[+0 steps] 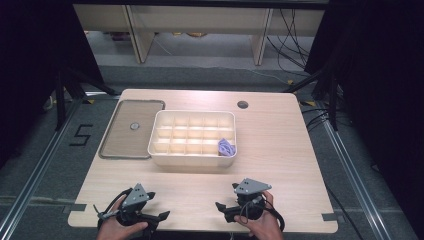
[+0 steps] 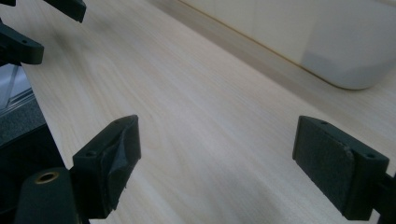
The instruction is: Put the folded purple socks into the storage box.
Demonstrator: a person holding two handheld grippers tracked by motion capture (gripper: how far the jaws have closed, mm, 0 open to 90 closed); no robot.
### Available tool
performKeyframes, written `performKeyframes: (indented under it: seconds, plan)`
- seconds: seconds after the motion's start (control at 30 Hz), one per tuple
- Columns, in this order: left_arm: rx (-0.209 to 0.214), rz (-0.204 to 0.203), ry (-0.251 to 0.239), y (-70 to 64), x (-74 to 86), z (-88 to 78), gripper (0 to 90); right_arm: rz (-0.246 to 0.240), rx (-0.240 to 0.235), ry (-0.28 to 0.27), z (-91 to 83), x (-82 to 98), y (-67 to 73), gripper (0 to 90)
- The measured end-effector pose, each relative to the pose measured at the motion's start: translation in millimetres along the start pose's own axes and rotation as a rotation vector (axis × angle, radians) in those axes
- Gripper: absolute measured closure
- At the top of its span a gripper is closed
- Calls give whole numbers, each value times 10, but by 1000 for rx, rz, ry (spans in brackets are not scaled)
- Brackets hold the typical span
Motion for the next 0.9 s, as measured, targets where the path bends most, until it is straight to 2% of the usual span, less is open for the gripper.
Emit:
performKeyframes:
  seconds: [0.23, 0.3, 0.4, 0.43, 0.47, 0.53, 0.57, 0.6, 0.63, 0.7, 0.73, 0.9]
  plan:
    - [9, -5, 1, -14, 5, 8, 168, -22, -8, 38, 23, 86, 59, 159]
    - [7, -17, -9, -13, 1, 25, 168, -34, -8, 42, 30, 101, 71, 159]
    - [10, -11, 5, -13, 14, 17, 168, -44, -11, 52, 40, 129, 95, 159]
    - [6, -11, 1, -8, 9, 21, 168, -62, -14, 56, 42, 140, 100, 159]
    - [-3, 4, 9, 16, 14, 15, 168, -58, -11, 63, 40, 152, 111, 159]
    - [3, 0, 7, 12, 14, 14, 168, -60, -17, 72, 38, 169, 140, 159]
    - [6, 9, 7, 19, 12, 15, 168, -76, -17, 69, 38, 169, 141, 159]
    - [11, -17, -1, 6, 13, 26, 167, -67, -24, 73, 33, 176, 159, 159]
    - [12, -19, 1, 6, 14, 27, 168, -64, -28, 70, 35, 178, 170, 159]
    - [6, -17, 7, 9, 20, 22, 168, -76, -25, 65, 34, 181, 169, 159]
    - [3, -11, 7, 18, 18, 24, 168, -71, -39, 76, 32, 193, 182, 159]
    - [1, -3, 12, 26, 25, 24, 168, -66, -32, 77, 25, 198, 184, 159]
Point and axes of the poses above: each handheld gripper's, and its own axes: z roughly forward along the jaws, x roughly out of its underside, y roughly to its left, the point moved 10 cm from there along z, roughly forward along the jaws, and after that the axes turned 6 degrees about -z, right-handed, at the moved point
